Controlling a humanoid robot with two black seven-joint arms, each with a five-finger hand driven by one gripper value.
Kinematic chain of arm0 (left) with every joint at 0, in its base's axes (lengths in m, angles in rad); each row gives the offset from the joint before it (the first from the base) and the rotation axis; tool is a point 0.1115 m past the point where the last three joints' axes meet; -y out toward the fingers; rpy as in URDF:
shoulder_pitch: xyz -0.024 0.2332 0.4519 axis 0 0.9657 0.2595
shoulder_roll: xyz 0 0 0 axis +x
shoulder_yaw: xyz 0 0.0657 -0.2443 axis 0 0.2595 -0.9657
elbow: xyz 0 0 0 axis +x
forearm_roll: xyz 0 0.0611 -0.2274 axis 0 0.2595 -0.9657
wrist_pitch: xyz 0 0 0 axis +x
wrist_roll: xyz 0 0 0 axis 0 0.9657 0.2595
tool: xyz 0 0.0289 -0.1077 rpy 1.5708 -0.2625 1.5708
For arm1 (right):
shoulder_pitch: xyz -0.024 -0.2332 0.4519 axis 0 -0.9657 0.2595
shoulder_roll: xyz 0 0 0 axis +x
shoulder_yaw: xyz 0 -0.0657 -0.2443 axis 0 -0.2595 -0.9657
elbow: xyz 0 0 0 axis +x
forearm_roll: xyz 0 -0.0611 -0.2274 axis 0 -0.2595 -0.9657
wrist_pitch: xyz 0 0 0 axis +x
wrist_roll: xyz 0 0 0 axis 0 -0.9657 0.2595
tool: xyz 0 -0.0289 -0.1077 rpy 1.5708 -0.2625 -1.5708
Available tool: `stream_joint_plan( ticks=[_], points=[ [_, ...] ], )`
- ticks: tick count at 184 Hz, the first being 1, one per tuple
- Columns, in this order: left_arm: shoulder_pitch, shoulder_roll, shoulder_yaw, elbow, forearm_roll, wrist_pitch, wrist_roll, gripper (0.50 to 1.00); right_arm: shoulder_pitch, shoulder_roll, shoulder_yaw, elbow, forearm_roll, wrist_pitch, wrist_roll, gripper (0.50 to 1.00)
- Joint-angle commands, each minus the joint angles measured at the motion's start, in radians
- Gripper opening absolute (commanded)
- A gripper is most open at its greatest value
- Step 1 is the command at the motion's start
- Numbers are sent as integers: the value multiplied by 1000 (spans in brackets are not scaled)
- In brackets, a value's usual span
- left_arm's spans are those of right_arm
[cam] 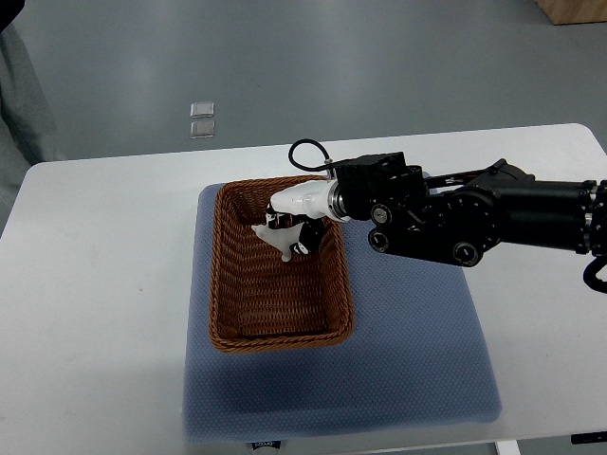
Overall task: Place white bear in brown basket with right hand
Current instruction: 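Lower the held polar bear into the brown wicker basket, then open the right hand and release the bear in the basket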
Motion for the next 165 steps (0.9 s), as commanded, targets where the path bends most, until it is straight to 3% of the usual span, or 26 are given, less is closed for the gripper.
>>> stream_joint_plan(
  ticks=[1,42,60,93,109,165],
  points=[
    [0,0,0,0,0,0,0,1000,1,0,0,0,0,2,0,609],
    [0,0,0,0,0,0,0,1000,0,0,0,0,2,2,2,750],
    [0,0,0,0,0,0,0,1000,3,0,0,0,5,2,2,766],
    [0,0,0,0,0,0,0,1000,14,-18,6,3,20,6,2,864],
    [0,0,0,0,0,0,0,1000,41,-31,16,12,21,9,3,895],
    [0,0,0,0,0,0,0,1000,97,-161,115,25,130,31,28,924]
  ],
)
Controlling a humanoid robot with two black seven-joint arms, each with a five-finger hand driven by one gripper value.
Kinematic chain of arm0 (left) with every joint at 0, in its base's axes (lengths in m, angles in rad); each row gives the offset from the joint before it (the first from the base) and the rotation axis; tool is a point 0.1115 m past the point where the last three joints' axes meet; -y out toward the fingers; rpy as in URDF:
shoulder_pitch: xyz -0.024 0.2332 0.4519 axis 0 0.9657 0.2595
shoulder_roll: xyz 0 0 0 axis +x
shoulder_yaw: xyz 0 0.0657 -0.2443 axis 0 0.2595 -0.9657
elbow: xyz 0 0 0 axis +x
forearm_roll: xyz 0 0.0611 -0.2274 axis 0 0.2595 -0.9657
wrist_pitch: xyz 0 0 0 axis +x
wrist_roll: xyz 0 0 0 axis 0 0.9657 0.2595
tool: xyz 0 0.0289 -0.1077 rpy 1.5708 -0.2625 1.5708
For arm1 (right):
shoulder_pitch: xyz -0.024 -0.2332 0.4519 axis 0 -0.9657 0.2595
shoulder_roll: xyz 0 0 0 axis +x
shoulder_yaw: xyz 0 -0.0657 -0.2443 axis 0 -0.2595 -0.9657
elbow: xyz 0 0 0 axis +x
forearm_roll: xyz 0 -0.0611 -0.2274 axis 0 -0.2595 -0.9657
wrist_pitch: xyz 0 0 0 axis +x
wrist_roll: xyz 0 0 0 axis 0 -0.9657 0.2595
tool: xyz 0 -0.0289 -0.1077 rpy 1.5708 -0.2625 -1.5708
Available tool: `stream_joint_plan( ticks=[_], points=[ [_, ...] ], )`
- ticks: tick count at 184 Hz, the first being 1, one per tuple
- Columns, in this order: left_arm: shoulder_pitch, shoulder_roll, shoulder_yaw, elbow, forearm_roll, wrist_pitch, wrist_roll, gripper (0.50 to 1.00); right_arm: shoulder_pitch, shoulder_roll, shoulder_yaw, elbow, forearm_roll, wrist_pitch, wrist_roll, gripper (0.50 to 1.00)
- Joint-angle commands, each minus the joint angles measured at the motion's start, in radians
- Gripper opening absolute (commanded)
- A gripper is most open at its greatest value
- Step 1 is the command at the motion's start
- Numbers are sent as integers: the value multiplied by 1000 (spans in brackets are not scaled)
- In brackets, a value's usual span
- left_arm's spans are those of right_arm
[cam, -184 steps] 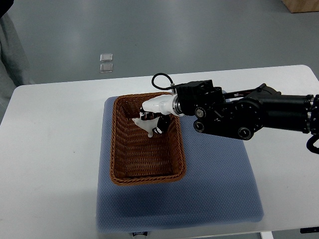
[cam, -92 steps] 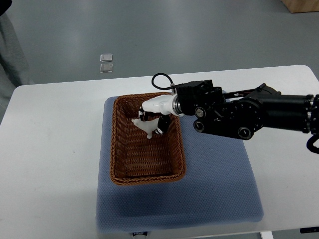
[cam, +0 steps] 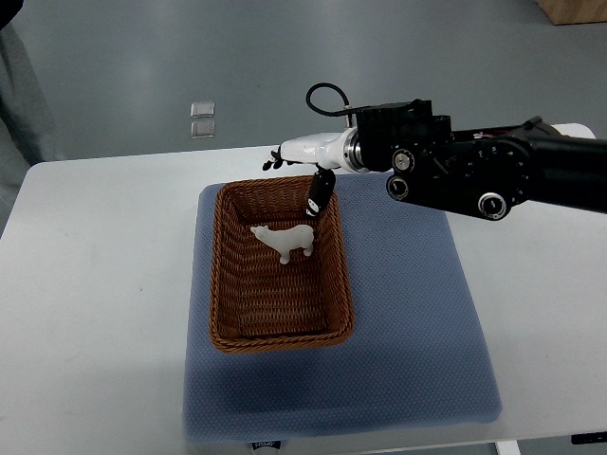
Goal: Place white bear in brown basket with right hand
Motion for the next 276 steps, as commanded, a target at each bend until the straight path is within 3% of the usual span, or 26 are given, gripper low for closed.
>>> stream_joint_plan(
  ticks=[1,25,68,110,138,155,170,202,227,251,276],
  points=[
    [0,0,0,0,0,0,0,1000,-3,-52,45,-1,36,5,17,924],
    [0,0,0,0,0,0,0,1000,-65,-111,168,-18,108,-5,35,924],
    [0,0,0,0,0,0,0,1000,-363,-178,622,-38,195,-60,60,921],
    [0,0,0,0,0,0,0,1000,-572,-114,952,-42,206,-88,70,924],
    [0,0,0,0,0,0,0,1000,-665,-31,1082,-93,274,-154,72,924],
    [0,0,0,0,0,0,0,1000,-707,1,1170,-147,364,-153,113,924],
    [0,0,0,0,0,0,0,1000,-734,15,1210,-177,478,-148,159,924],
    [0,0,0,0,0,0,0,1000,-743,18,1219,-227,650,-137,181,924],
    [0,0,0,0,0,0,0,1000,-747,29,1233,-273,797,-105,262,924],
    [0,0,0,0,0,0,0,1000,-750,34,1230,-306,817,-111,340,926],
    [0,0,0,0,0,0,0,1000,-753,38,1219,-342,812,-111,351,924]
  ],
)
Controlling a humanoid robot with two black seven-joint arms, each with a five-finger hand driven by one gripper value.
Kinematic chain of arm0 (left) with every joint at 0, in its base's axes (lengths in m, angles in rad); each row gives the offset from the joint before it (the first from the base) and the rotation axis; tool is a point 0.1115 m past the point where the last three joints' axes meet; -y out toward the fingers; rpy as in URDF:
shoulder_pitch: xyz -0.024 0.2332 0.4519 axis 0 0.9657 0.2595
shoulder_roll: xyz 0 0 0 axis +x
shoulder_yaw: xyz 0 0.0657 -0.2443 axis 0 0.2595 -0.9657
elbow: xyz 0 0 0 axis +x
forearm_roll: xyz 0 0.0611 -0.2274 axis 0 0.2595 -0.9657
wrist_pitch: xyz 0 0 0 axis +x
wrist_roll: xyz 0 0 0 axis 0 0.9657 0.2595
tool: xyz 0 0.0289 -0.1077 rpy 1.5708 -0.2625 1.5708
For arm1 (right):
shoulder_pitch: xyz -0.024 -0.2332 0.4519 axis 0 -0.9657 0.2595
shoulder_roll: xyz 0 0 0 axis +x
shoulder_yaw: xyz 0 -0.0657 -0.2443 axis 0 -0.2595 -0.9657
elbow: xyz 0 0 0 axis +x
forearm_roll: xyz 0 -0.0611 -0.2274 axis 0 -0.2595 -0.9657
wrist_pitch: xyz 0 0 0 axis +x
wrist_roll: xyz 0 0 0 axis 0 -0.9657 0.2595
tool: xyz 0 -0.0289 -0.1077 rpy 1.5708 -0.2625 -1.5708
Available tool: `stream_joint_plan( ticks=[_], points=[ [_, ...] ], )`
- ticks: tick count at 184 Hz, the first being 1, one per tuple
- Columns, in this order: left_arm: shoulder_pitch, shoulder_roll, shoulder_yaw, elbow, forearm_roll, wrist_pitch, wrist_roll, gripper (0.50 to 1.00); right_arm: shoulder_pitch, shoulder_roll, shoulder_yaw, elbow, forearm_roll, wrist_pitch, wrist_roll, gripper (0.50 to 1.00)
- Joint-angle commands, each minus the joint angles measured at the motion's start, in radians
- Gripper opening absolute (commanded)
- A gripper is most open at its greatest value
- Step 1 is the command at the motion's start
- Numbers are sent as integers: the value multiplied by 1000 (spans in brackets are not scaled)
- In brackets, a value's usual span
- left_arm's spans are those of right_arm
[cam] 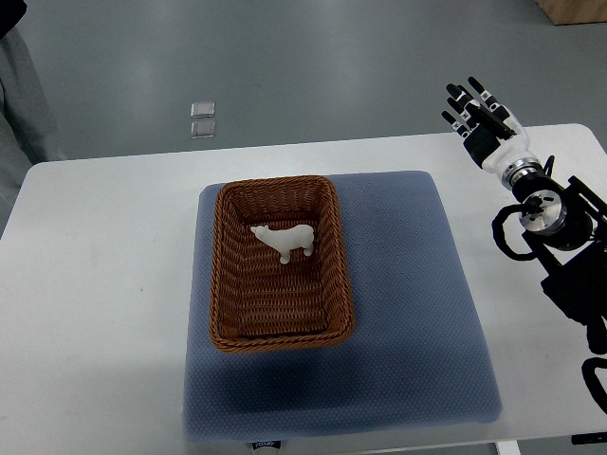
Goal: Place white bear in brown basket with right hand
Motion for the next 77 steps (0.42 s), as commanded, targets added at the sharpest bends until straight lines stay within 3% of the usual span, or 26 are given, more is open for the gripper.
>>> stream_joint_plan(
  ticks=[1,77],
  points=[
    [0,0,0,0,0,0,0,1000,-4,5,-8,-27,-2,0,10,926],
    [2,0,0,0,0,0,0,1000,-31,13,-10,-35,-4,2,24,926]
  ],
)
